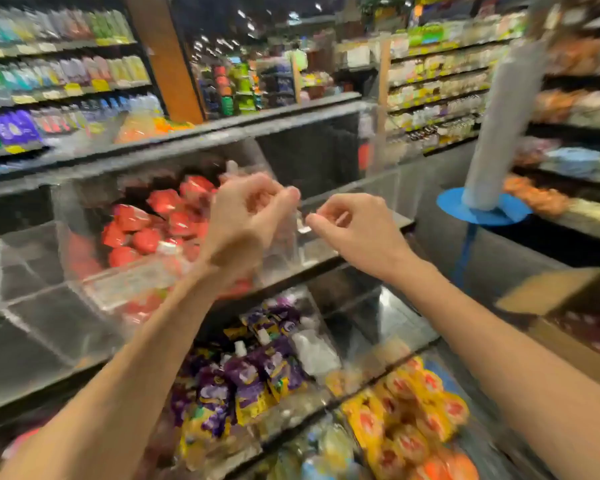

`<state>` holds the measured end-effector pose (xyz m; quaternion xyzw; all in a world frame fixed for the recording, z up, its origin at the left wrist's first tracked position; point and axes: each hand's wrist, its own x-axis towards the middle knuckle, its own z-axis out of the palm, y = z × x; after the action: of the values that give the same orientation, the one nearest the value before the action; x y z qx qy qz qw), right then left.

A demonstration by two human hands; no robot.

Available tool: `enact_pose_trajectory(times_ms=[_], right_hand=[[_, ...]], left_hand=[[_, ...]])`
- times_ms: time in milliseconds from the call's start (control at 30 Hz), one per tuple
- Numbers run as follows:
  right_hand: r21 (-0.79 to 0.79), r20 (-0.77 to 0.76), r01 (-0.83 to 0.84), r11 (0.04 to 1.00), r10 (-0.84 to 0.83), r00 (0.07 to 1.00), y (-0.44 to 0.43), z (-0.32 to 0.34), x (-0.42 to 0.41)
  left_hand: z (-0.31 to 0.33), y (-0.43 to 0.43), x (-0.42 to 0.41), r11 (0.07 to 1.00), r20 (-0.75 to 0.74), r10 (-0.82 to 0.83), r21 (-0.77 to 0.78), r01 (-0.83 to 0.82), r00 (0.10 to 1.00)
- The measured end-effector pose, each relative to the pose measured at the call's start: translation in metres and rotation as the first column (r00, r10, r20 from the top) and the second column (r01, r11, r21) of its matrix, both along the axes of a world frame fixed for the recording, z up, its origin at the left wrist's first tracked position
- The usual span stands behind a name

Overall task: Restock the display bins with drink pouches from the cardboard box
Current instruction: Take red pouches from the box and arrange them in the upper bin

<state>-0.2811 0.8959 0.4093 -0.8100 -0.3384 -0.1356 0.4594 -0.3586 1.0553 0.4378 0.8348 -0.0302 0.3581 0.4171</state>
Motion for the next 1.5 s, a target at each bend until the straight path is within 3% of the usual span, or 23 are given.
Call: enact_pose_trajectory(times_ms=[67,167,300,467,567,700,900,1033,1167,1267,1333,1400,1500], right_hand=[[0.082,-0.134,0.088,0.993,-0.077,0.988,-0.064,-0.038,-0.023],[0.155,-0.332,0.272,0.950,-0.209,0.920,-0.166,-0.105,-0.052],[0.113,-0.553,0.522,0.846,-0.383,0.740,-0.307,-0.182,-0.074],[-0.022,-0.675,0.745,0.666,-0.560,0.480,-0.462,-0.232,-0.059],[-0.111,-0.716,0.774,0.623,-0.590,0.373,-0.527,-0.250,-0.040],[-0.229,-0.747,0.792,0.567,-0.624,0.231,-0.587,-0.280,-0.007],[-0.294,-0.778,0.814,0.502,-0.620,0.101,-0.643,-0.334,0.062],[-0.482,-0.724,0.714,0.508,-0.690,0.002,-0.675,-0.385,0.117],[-0.744,-0.609,0.357,0.566,-0.793,-0.013,-0.698,-0.455,0.156],[-0.818,-0.575,0.051,0.574,-0.818,-0.007,-0.710,-0.487,0.169],[-0.836,-0.546,-0.052,0.546,-0.838,-0.025,-0.712,-0.502,0.172],[-0.864,-0.499,-0.066,0.500,-0.866,-0.028,-0.708,-0.513,0.174],[-0.901,-0.428,-0.078,0.428,-0.904,-0.017,-0.700,-0.524,0.179]], left_hand=[[-0.038,-0.057,-0.003,0.985,-0.064,-0.171,-0.007,0.171,0.983],[-0.108,-0.148,0.003,0.915,-0.172,-0.398,-0.148,0.376,0.901],[-0.189,-0.283,0.029,0.843,-0.305,-0.532,-0.281,0.458,0.790],[-0.244,-0.458,0.085,0.741,-0.445,-0.671,-0.433,0.513,0.594],[-0.274,-0.538,0.122,0.732,-0.562,-0.674,-0.415,0.541,0.480],[-0.304,-0.601,0.169,0.749,-0.749,-0.610,-0.437,0.497,0.260],[-0.390,-0.665,0.257,0.722,-0.849,-0.414,-0.086,0.686,0.329],[-0.452,-0.713,0.315,0.628,-0.877,-0.338,0.059,0.776,0.340],[-0.501,-0.751,0.354,0.407,-0.889,-0.238,0.274,0.871,0.391],[-0.529,-0.774,0.374,0.119,-0.914,-0.179,0.346,0.931,0.363],[-0.545,-0.784,0.383,-0.040,-0.936,-0.110,0.339,0.940,0.333],[-0.562,-0.788,0.386,-0.098,-0.930,-0.081,0.367,0.925,0.360],[-0.582,-0.789,0.384,-0.059,-0.907,-0.133,0.410,0.910,0.400]])
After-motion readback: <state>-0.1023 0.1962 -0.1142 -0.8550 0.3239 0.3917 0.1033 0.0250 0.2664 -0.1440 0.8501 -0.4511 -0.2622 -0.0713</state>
